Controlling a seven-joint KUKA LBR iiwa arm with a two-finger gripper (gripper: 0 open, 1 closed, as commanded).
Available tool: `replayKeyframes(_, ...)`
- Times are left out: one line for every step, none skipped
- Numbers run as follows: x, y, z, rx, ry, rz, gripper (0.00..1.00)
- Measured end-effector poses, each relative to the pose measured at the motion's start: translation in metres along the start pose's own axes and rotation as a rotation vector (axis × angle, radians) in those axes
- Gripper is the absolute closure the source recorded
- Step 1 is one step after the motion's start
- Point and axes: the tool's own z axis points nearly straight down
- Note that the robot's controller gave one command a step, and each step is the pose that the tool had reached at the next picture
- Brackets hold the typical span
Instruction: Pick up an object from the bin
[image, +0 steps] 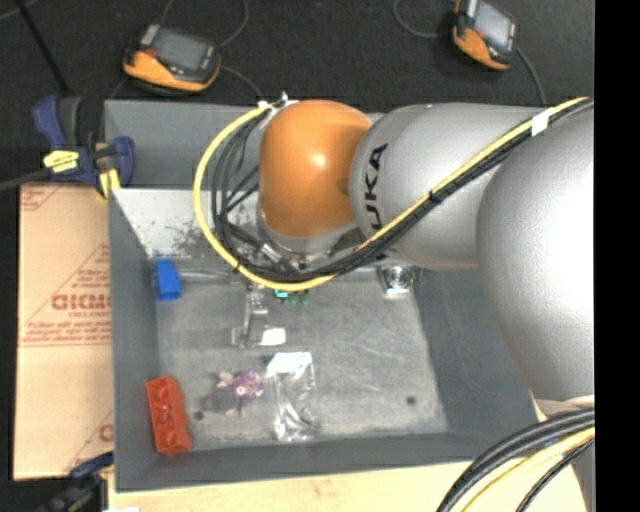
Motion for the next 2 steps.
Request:
replayKeyframes(0.076, -0.001, 0.109, 0.002, 0.002, -0.233, 0.0)
replayKeyframes(0.079, -0.025, 0.074, 0.0, -0.01, -0.192, 0.0)
